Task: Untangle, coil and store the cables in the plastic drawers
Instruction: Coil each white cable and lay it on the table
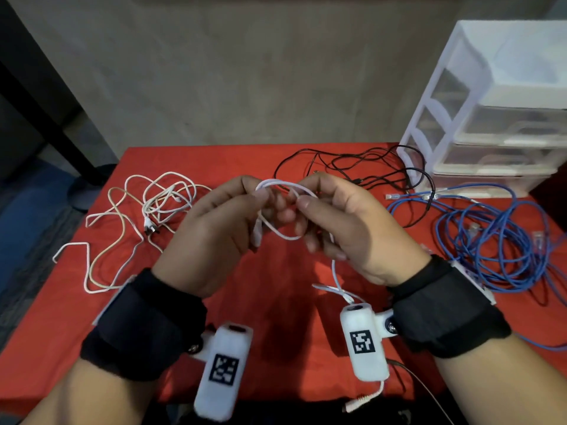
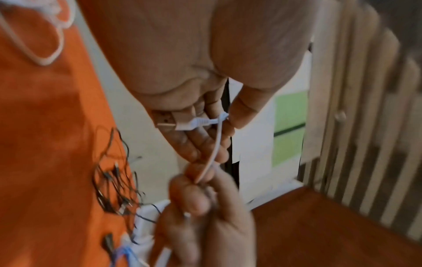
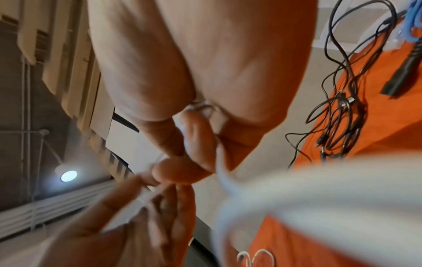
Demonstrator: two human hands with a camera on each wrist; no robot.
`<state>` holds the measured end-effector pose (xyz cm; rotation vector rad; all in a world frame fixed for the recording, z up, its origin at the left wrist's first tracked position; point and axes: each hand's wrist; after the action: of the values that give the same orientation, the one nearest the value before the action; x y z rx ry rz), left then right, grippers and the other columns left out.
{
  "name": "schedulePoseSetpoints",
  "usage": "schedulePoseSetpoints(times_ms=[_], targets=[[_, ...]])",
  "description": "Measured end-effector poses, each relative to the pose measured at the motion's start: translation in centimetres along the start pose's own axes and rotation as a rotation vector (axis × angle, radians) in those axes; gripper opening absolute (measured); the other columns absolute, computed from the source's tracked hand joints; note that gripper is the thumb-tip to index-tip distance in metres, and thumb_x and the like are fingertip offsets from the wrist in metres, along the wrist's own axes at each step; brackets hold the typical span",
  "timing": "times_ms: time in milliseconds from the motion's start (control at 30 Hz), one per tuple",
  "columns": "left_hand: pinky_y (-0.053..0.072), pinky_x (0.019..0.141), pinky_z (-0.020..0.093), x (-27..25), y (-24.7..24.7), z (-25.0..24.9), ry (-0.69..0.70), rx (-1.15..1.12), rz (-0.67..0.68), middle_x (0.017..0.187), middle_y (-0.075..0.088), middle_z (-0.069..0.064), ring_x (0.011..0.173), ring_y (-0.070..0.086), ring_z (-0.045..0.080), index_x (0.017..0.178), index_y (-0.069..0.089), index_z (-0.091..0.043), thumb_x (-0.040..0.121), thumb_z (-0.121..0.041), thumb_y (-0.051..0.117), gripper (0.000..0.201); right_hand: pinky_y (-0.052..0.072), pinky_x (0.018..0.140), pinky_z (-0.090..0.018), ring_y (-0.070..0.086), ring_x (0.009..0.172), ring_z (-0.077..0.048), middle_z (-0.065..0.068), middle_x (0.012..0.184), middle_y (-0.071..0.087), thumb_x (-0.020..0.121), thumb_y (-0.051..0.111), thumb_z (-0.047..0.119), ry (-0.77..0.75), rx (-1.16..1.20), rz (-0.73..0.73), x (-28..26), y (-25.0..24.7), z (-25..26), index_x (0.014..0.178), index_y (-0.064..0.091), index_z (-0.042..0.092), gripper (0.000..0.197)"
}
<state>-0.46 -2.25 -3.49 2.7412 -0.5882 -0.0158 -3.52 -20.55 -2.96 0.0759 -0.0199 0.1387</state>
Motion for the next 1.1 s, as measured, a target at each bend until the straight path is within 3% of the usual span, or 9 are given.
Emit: schedulePoseSetpoints(times_ms=[100,367,433,533,667,800,900,967,1100], targets=[[0.048,0.068,0.027,-0.2,0.7,-0.5,-0.117,-0.239,0.047,0.076,0.058,0.002,0.061,0.052,0.010,0.072,0.065,-0.014,0.102,-0.030,0.046,0.038,0.027,0.037,-0.015,0.043,0.046,-0.016,-0.008,0.069,0.062,0.105,0.048,0.003,-0.039,-0.032,0.027,0.1,0.1,-0.2,0.106,0.057,0.000,0.009],[0.041,0.071,0.028,-0.7,1.0,-1.0,-0.220,-0.361,0.153,0.067,0.032,-0.006,0.052,0.029,0.007,0.082,0.053,-0.014,0.104,-0.029,0.039,0.031,0.026,0.038,-0.016,0.039,0.044,-0.012,-0.007,0.067,0.056,0.104,0.051,0.004,-0.027,0.009,-0.027,0.3,0.7,-1.0,0.108,0.059,0.000,0.010],[0.047,0.066,0.025,-0.6,0.7,-1.1,-0.200,-0.469,0.117,0.066,0.029,-0.008,0.049,0.031,0.004,0.082,0.056,-0.013,0.105,-0.030,0.040,0.032,0.024,0.039,-0.017,0.036,0.043,-0.010,0.002,0.064,0.055,0.103,0.054,0.008,-0.019,-0.012,-0.003,0.3,0.9,-1.0,0.105,0.059,0.005,0.006],[0.048,0.057,0.018,-0.5,-0.3,-1.5,-0.217,-0.697,0.093,0.068,0.034,-0.008,0.056,0.044,0.004,0.082,0.053,-0.015,0.107,-0.033,0.040,0.033,0.021,0.039,-0.017,0.030,0.042,-0.009,-0.004,0.064,0.055,0.099,0.058,0.015,-0.002,0.023,-0.008,0.2,1.0,-1.0,0.098,0.059,0.012,0.004],[0.039,0.045,0.014,-0.2,-1.5,-1.9,-0.197,-0.738,0.048,0.094,0.062,-0.002,0.063,0.050,0.003,0.090,0.051,-0.015,0.110,-0.035,0.035,0.033,0.023,0.041,-0.021,0.034,0.044,-0.010,-0.004,0.066,0.057,0.104,0.054,0.013,-0.004,-0.124,-0.019,0.2,0.4,-1.3,0.099,0.064,0.015,0.011],[0.050,0.062,0.015,-0.1,-2.0,-2.2,-0.081,-0.698,-0.064,0.131,0.065,0.003,0.092,0.070,0.008,0.095,0.053,-0.012,0.109,-0.024,0.036,0.025,0.041,0.051,-0.036,0.048,0.049,-0.012,-0.003,0.061,0.063,0.104,0.055,0.024,-0.095,-0.702,0.046,0.0,0.4,-1.9,0.086,0.063,0.021,0.020],[0.059,0.088,0.030,0.4,-1.9,-1.7,0.045,-0.519,-0.146,0.135,0.064,0.014,0.123,0.065,0.022,0.093,0.052,-0.014,0.110,-0.026,0.033,0.028,0.045,0.059,-0.027,0.054,0.055,-0.006,0.007,0.065,0.065,0.102,0.056,0.030,-0.073,-0.878,0.182,-0.9,1.2,-2.1,0.084,0.061,0.018,0.022],[0.058,0.094,0.040,0.5,-1.3,-0.8,0.171,-0.226,-0.237,0.134,0.064,0.017,0.123,0.065,0.028,0.098,0.051,-0.013,0.111,-0.025,0.032,0.026,0.037,0.058,-0.013,0.054,0.058,0.002,0.017,0.063,0.062,0.100,0.058,0.029,-0.066,-0.945,0.304,-1.5,2.0,-1.8,0.083,0.055,0.027,0.018],[0.058,0.089,0.041,-0.4,-1.3,0.7,0.388,0.753,-0.157,0.115,0.071,-0.001,0.104,0.071,0.010,0.108,0.056,-0.017,0.108,-0.030,0.038,0.022,0.031,0.055,-0.020,0.045,0.055,-0.001,0.008,0.056,0.048,0.099,0.055,0.030,-0.257,-1.021,0.344,-1.6,2.2,0.1,0.079,0.053,0.021,0.023]])
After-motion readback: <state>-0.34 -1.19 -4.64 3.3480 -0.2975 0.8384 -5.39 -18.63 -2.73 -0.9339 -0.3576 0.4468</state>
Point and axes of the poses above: each hand's wrist, its own x-axis towards the middle knuckle, its own y-axis out of the palm, z = x × y
